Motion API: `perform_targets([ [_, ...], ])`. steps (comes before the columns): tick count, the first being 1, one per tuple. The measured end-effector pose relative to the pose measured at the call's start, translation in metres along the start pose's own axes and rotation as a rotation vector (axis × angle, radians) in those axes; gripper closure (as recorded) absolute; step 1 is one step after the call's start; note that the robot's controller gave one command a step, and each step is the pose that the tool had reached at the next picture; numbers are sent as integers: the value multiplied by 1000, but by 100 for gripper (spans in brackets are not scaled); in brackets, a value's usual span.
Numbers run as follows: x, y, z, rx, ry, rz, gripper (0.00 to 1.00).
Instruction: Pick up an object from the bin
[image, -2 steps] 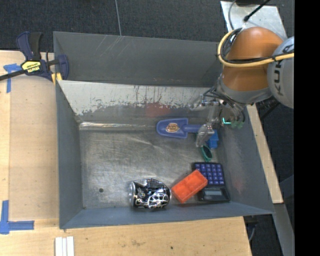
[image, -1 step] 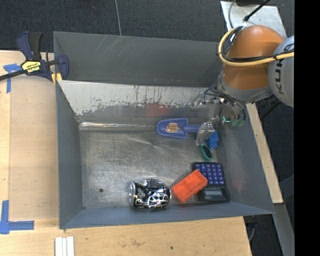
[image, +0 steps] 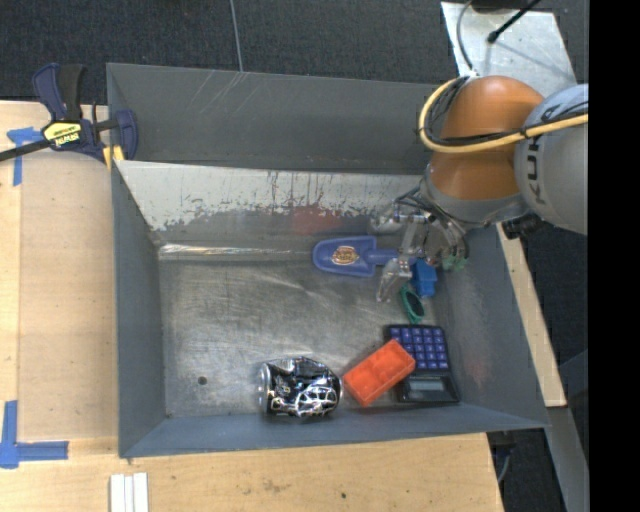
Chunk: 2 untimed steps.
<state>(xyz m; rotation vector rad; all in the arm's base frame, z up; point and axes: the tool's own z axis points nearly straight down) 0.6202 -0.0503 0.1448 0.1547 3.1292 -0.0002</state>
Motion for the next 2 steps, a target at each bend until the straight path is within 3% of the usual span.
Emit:
perform_targets([
  [1, 1, 1, 64, 0, 0, 31, 0],
  [2, 2, 1, 64, 1, 4, 33, 100],
])
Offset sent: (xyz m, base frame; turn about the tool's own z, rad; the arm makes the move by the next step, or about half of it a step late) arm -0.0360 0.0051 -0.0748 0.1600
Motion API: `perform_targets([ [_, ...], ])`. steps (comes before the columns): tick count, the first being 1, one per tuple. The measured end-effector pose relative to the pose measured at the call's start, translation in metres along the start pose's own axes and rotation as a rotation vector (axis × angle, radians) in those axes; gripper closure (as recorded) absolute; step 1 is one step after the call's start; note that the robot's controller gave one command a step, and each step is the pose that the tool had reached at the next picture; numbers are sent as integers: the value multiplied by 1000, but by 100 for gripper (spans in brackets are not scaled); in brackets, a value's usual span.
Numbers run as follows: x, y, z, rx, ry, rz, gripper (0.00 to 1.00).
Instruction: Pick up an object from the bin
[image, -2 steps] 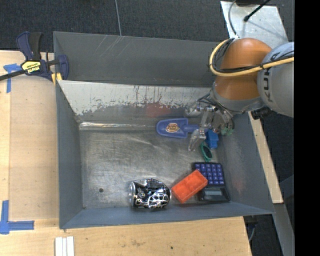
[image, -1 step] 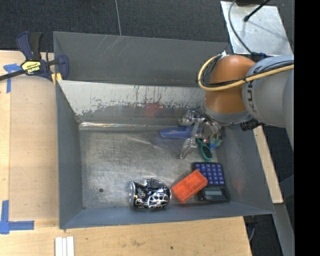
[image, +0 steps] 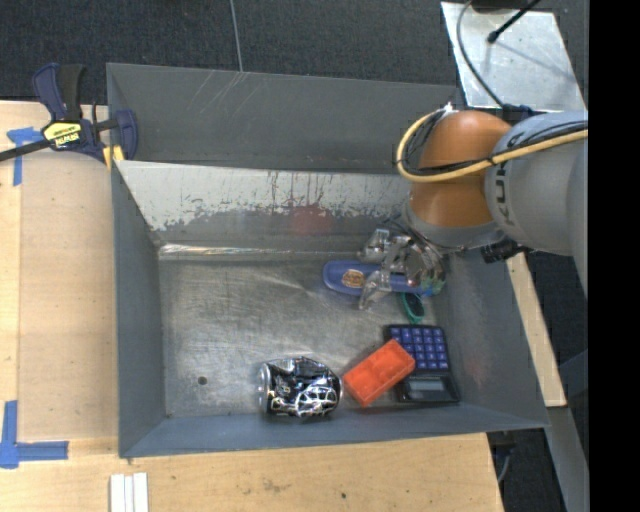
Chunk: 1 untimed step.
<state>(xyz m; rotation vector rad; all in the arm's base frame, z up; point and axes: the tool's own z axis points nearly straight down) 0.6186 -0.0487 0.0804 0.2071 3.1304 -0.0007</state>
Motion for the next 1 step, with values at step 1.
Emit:
perform_targets([
  [1, 0, 0, 0, 0, 0, 0, 100],
])
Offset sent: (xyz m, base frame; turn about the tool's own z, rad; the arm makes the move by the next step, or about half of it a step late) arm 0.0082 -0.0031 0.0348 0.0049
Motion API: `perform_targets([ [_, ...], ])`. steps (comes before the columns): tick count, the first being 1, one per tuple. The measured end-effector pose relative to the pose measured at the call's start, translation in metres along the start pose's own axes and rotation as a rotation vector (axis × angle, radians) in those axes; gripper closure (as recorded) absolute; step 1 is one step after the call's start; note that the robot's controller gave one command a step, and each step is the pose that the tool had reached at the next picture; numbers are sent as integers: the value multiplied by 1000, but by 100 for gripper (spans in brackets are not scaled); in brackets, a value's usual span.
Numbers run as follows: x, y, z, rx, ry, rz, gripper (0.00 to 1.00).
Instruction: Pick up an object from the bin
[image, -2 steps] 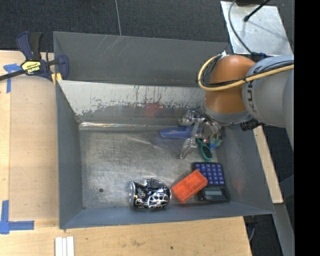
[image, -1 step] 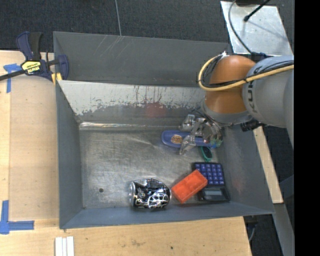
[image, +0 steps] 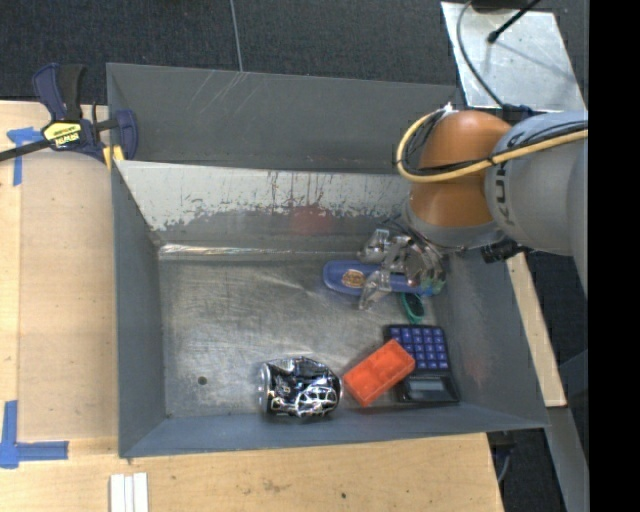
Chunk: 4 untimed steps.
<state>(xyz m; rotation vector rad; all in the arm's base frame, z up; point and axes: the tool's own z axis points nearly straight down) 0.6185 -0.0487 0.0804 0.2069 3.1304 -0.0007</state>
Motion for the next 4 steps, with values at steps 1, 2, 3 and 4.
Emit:
perform_targets([
  [1, -1, 0, -8, 0, 6, 1, 100],
  [2, 8, -6, -44, 0, 2, 25, 100],
  [3, 7, -5, -98, 0, 6, 19, 100],
  [4, 14, -9, -160, 0, 2, 16, 100],
])
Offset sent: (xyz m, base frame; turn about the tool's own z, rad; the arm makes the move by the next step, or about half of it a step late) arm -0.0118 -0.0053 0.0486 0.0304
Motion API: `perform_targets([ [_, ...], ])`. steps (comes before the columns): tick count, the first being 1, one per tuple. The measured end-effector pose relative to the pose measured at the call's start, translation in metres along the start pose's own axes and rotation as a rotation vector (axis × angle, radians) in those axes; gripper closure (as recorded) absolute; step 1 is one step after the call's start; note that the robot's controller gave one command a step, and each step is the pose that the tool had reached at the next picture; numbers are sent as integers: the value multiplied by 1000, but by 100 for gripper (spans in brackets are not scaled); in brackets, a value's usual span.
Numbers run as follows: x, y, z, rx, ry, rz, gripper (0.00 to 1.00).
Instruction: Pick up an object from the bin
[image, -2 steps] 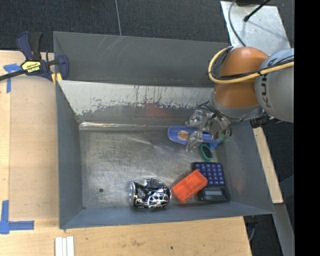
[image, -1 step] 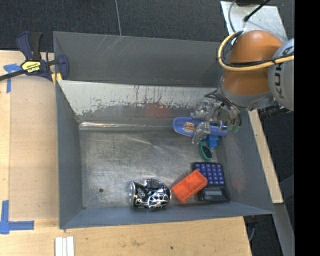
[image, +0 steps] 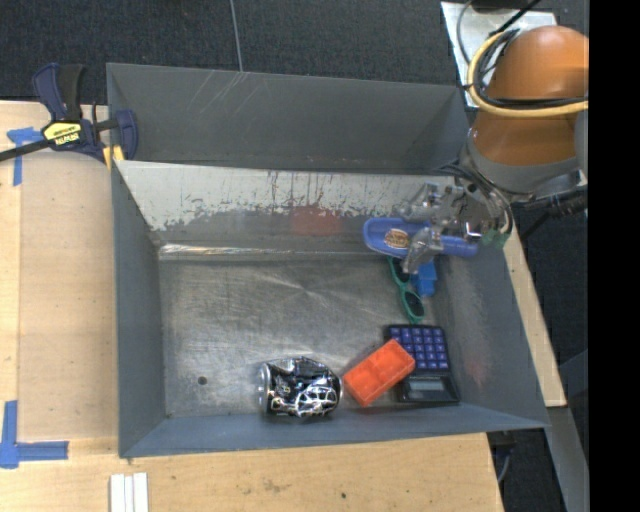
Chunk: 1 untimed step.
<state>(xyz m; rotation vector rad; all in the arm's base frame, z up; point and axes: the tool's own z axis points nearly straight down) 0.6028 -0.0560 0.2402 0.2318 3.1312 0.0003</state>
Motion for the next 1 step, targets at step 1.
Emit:
perform_targets([
  [1, 12, -2, 28, 0, -10, -10, 100],
])
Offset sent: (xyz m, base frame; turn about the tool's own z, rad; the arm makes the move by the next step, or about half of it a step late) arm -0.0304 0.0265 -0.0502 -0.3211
